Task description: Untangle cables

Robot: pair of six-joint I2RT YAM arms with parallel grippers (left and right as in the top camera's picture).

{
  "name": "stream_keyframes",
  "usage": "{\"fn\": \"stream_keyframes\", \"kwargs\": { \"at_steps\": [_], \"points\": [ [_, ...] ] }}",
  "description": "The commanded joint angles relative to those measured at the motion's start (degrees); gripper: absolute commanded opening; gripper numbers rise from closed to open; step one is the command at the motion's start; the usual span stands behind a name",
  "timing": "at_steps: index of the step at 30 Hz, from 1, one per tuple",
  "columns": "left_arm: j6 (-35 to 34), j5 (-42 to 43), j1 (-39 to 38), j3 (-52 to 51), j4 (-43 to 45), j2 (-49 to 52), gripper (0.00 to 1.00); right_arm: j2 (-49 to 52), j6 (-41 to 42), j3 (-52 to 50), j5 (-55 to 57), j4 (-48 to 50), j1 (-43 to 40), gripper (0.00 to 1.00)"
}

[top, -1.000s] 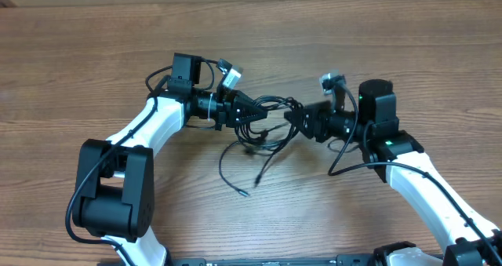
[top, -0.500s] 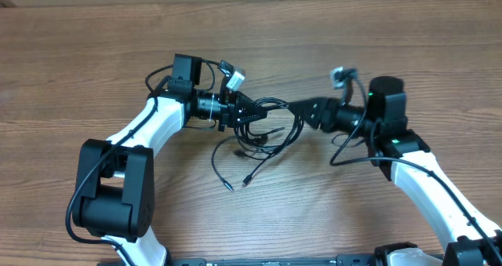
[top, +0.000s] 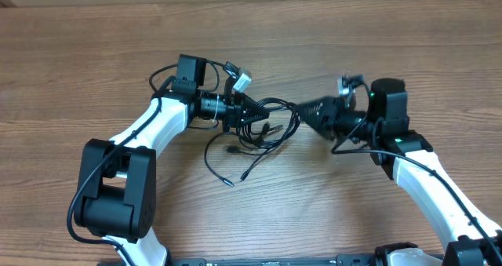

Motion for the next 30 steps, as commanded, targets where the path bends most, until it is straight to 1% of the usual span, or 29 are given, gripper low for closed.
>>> {"fn": "stream_keyframes", "kwargs": {
  "at_steps": [1, 5, 9, 13, 18, 22, 25, 30],
  "points": [
    [-0.4, -0.7, -0.8, -0.1, 0.3, -0.2, 0.04, 0.1, 8.3, 0.3, 3.6, -4.3, -0.4, 0.34],
    [1.6, -2.3, -2.2, -0.1, 0.3, -0.2, 0.04, 0.1, 12.6, 0.3, 3.5, -3.0, -0.2, 0.32],
    [4.2, -4.8, -4.4, -0.1, 0.3, -0.2, 0.04, 0.1, 18.9, 0.3, 5.4, 0.0, 0.1, 0.34],
    [4.3, -7.6, -5.9, -0.1, 1.0, -0.2, 0.04, 0.1, 21.9, 0.3, 8.8, -0.2, 0.9, 0.34],
    [4.3, -9.3, -6.5, -0.1, 1.2, -0.2, 0.04, 0.1, 25.5, 0.3, 14.0, -0.3, 4.5, 0.34],
    [4.3, -9.3, -6.4, -0.1, 1.2, -0.2, 0.04, 0.1, 27.1, 0.3, 19.1, -0.3, 7.4, 0.28],
    [4.3, -9.3, -6.4, -0.1, 1.2, -0.2, 0.04, 0.1, 27.0, 0.3, 20.6, -0.2, 8.2, 0.23],
    [4.1, -9.3, -6.4, -0.1, 1.2, -0.2, 0.05, 0.1, 27.0, 0.3, 21.6, -1.7, 8.2, 0.23]
  ]
}}
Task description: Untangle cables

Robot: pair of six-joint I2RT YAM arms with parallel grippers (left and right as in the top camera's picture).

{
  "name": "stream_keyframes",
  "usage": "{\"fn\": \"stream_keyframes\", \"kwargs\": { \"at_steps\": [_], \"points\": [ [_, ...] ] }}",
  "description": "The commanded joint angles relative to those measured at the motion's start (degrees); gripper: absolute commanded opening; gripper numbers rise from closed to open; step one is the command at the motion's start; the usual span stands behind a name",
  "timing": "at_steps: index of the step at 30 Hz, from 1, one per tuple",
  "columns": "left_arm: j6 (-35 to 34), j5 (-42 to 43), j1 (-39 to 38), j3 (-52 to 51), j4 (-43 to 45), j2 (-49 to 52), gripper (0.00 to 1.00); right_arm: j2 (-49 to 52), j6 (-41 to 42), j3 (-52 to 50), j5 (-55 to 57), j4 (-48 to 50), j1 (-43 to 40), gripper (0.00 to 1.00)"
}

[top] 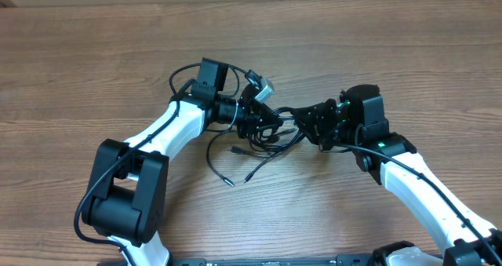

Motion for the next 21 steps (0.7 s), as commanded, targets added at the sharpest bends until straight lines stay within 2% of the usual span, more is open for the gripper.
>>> {"fn": "stream_keyframes", "kwargs": {
  "at_steps": [1, 10, 17, 21],
  "points": [
    [0.9, 0.0, -0.1, -0.1, 0.3, -0.2, 0.05, 0.1, 0.5, 0.3, 2.5, -1.0, 0.2, 0.23],
    [0.9, 0.3, -0.1, -0.1, 0.2, -0.2, 0.04, 0.1, 0.3, 0.3, 6.7, -1.9, 0.2, 0.24],
    [0.9, 3.3, -0.1, -0.1, 0.2, -0.2, 0.04, 0.1, 0.3, 0.3, 9.8, -1.6, 0.2, 0.15],
    [0.9, 3.3, -0.1, -0.1, 0.2, -0.2, 0.04, 0.1, 0.3, 0.3, 9.4, -1.6, 0.2, 0.15]
  ]
}}
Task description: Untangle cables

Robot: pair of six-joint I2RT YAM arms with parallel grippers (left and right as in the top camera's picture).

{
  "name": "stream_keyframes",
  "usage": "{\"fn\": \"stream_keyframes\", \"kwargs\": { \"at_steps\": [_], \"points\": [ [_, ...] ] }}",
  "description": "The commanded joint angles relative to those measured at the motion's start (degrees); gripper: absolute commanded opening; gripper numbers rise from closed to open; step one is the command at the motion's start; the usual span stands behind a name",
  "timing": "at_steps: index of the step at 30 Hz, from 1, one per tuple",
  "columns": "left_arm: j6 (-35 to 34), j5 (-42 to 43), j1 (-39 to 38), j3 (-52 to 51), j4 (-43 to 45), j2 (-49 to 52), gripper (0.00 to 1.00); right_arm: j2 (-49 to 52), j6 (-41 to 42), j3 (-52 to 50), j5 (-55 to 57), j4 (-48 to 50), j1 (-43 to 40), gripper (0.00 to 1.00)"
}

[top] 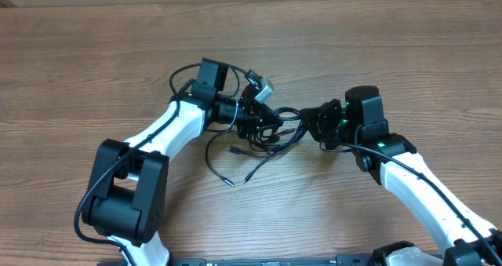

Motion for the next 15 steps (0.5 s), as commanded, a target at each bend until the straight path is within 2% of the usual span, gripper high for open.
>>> {"fn": "stream_keyframes", "kwargs": {
  "at_steps": [1, 4, 12, 15],
  "points": [
    [0.9, 3.0, -0.2, -0.1, 0.3, -0.2, 0.04, 0.1, 0.1, 0.3, 1.6, 0.3, 0.2, 0.15],
    [0.9, 3.0, -0.2, -0.1, 0.3, -0.2, 0.04, 0.1, 0.1, 0.3, 0.2, 0.3, 0.2, 0.15],
    [0.9, 2.9, -0.2, -0.1, 0.3, -0.2, 0.04, 0.1, 0.0, 0.3, -2.6, 0.1, 0.3, 0.04],
    [0.9, 2.9, -0.2, -0.1, 0.3, -0.2, 0.05, 0.1, -0.2, 0.3, -3.1, -0.7, 0.8, 0.04]
  ]
}}
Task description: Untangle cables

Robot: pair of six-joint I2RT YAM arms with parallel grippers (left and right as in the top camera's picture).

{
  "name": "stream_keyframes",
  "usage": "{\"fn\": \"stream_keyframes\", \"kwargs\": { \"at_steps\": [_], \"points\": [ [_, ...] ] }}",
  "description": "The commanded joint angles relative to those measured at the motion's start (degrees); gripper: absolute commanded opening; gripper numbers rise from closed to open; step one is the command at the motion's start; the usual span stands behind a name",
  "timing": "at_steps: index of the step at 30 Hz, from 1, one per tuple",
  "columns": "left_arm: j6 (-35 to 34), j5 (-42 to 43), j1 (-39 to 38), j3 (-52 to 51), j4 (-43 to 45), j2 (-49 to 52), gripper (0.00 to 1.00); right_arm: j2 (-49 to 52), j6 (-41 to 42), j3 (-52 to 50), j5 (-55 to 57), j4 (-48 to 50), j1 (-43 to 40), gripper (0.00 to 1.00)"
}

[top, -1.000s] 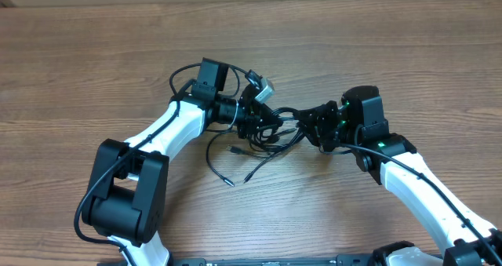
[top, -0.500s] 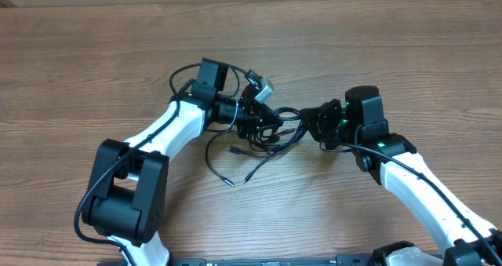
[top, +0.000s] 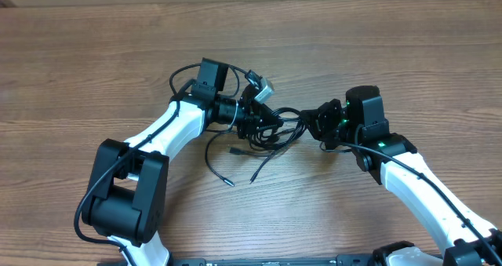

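Observation:
A tangle of thin black cables lies mid-table between the two arms. My left gripper reaches in from the left and is shut on the tangle's left part, with a grey plug sticking up behind it. My right gripper comes from the right, its dark fingers closed on strands at the tangle's right edge. Two loose ends trail toward the front. A small connector rests on the wood under the tangle.
The wooden table runs to a pale wall edge at the back. The white left arm and white right arm slope in from the front corners. The arms' black bases sit at the front edge.
Both grippers sit where they were. One trailing cable end has shifted slightly to the right on the wood.
At first the grippers stood well apart, with cable stretched between them. A second later both had come toward the middle and the tangle hung slack and bunched. After that the right gripper sat slightly further right, and both hold the same positions now.

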Motion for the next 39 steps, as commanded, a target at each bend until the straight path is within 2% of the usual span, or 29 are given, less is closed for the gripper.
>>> {"fn": "stream_keyframes", "kwargs": {
  "at_steps": [1, 11, 21, 29, 34, 37, 39],
  "points": [
    [0.9, 2.4, -0.2, 0.0, 0.5, -0.3, 0.04, 0.1, -0.6, 0.3, -1.9, -1.1, 1.0, 0.04],
    [0.9, 2.0, -0.2, 0.0, 0.6, -0.3, 0.05, 0.1, -8.2, 0.3, -1.4, -3.1, 1.8, 0.04],
    [0.9, 2.4, -0.2, 0.0, 0.6, -0.3, 0.05, 1.9, -8.1, 0.3, -0.1, -2.8, 2.4, 0.05],
    [0.9, 2.4, -0.2, 0.0, 0.6, -0.3, 0.05, 4.7, -8.1, 0.3, -0.2, 2.5, 4.0, 0.13],
    [0.9, 2.4, -0.2, 0.0, 0.6, -0.3, 0.04, 4.7, -8.1, 0.3, 0.1, 3.6, 4.0, 0.12],
    [0.9, 2.4, -0.2, 0.0, 0.6, -0.3, 0.05, 4.7, -8.1, 0.3, 0.0, 3.1, 4.0, 0.04],
    [0.9, 2.4, -0.2, 0.0, 0.6, -0.3, 0.05, 4.7, -8.3, 0.3, 0.1, 2.9, 4.0, 0.04]
  ]
}}
